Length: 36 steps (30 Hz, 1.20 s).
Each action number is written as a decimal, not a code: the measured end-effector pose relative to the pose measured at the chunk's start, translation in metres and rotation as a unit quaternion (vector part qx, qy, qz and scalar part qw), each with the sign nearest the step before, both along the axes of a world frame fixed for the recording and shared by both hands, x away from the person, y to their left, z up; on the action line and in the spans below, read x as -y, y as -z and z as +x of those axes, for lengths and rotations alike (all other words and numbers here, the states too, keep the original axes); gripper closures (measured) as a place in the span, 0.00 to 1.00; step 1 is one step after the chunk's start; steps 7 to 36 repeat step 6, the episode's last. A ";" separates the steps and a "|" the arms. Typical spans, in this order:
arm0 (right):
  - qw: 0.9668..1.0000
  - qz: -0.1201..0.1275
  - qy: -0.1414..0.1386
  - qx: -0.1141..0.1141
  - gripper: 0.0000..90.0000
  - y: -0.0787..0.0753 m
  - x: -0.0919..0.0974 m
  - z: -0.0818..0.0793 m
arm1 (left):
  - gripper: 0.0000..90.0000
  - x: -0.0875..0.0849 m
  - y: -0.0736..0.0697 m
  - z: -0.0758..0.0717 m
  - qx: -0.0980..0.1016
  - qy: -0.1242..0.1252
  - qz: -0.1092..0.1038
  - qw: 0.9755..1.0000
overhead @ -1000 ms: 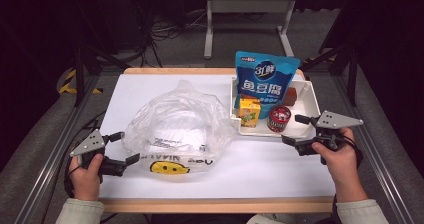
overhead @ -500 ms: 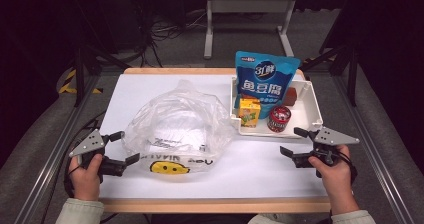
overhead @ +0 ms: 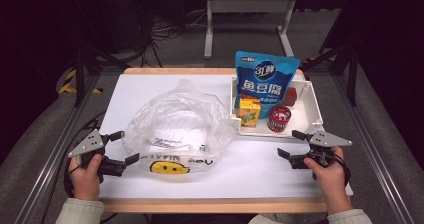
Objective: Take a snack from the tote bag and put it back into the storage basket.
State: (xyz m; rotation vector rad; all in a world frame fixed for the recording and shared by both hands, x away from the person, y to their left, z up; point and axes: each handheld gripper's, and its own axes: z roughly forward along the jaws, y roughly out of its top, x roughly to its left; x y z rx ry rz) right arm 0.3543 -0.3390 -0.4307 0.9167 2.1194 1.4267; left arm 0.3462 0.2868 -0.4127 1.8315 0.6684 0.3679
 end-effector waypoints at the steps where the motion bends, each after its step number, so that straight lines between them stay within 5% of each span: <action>1: 1.000 -0.001 0.000 -0.001 0.11 0.000 0.000 0.000 | 0.02 0.000 0.000 0.000 0.002 0.000 0.000 1.000; 36: 1.000 0.001 0.006 -0.001 0.11 -0.001 0.000 0.000 | 0.02 0.000 0.000 0.000 0.002 -0.001 0.001 1.000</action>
